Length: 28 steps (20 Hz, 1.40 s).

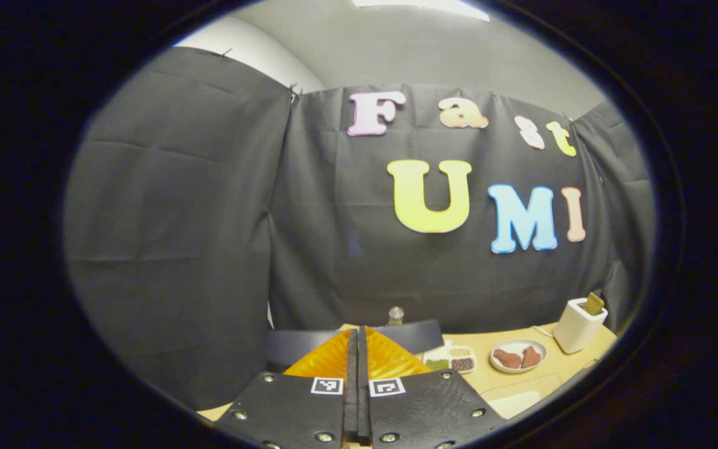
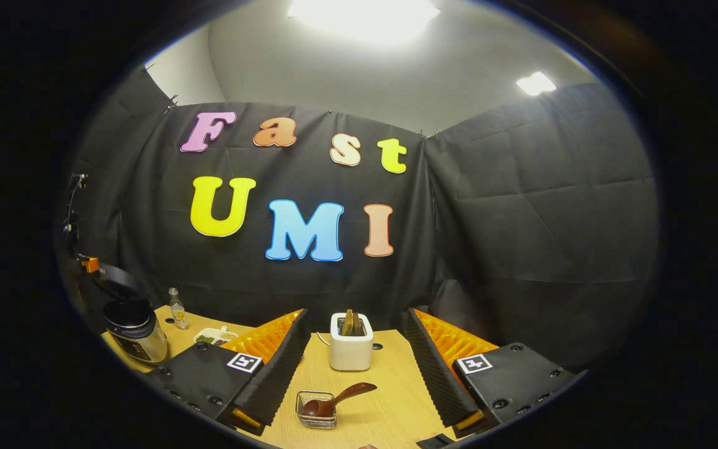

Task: Close the left gripper, press the button to open the rice cooker; take a wooden spoon from the chopstick holder with the right hand, scoop a spoonful of rice and pour it into the rice cooker, then put the wooden spoon back into the chopstick holder.

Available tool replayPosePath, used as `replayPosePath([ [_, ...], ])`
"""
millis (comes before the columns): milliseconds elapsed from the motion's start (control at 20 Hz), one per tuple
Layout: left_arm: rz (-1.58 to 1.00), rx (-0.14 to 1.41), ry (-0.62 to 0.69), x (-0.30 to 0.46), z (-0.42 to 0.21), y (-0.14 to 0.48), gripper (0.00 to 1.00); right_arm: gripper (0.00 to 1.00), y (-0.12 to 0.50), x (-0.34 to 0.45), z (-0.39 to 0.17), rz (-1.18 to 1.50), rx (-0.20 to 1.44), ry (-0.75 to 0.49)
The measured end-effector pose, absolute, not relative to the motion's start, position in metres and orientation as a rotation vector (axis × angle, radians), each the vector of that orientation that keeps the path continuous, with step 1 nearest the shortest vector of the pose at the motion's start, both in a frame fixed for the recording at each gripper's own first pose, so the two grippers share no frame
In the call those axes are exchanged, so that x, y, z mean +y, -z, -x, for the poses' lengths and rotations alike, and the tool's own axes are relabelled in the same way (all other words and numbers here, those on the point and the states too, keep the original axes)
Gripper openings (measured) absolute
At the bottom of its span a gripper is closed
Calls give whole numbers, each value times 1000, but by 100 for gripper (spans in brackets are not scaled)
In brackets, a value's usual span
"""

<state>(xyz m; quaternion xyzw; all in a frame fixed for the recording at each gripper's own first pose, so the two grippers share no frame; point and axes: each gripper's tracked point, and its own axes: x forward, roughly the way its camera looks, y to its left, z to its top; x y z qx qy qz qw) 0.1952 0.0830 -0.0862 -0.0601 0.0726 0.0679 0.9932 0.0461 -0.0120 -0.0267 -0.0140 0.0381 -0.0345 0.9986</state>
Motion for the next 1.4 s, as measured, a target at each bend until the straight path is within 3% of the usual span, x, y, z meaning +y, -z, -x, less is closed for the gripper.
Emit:
replayPosePath([
  [150,136,77,-154,84,-177,55,1,98,33,-18,-49,11,83,62],
  [200,144,62,-145,84,-167,43,13,98,38,-20,-51,2,90,59],
  [400,128,16,-154,91,-135,23,80,98,63,-28,-67,-49,137,43],
  [900,13,-41,-169,84,-69,-22,82,98,145,-21,-108,-162,306,-33],
  [1400,-39,-21,-209,92,-35,-33,80,98,232,-22,-123,-323,505,0],
])
